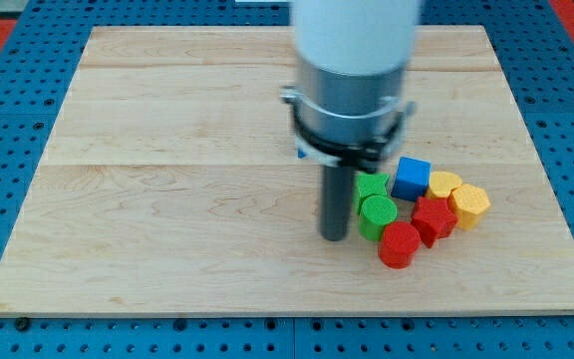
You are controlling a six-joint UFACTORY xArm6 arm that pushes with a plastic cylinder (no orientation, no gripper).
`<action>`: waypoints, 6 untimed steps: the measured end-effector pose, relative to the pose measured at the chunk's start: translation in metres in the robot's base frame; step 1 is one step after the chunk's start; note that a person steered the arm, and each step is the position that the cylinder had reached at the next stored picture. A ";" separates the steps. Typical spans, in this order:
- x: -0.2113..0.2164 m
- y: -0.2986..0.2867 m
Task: Push red circle up a bit
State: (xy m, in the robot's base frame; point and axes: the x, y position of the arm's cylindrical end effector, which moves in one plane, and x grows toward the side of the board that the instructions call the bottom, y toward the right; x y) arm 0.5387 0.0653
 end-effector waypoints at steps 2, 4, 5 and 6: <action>0.000 0.075; 0.000 0.034; 0.005 0.003; 0.047 0.032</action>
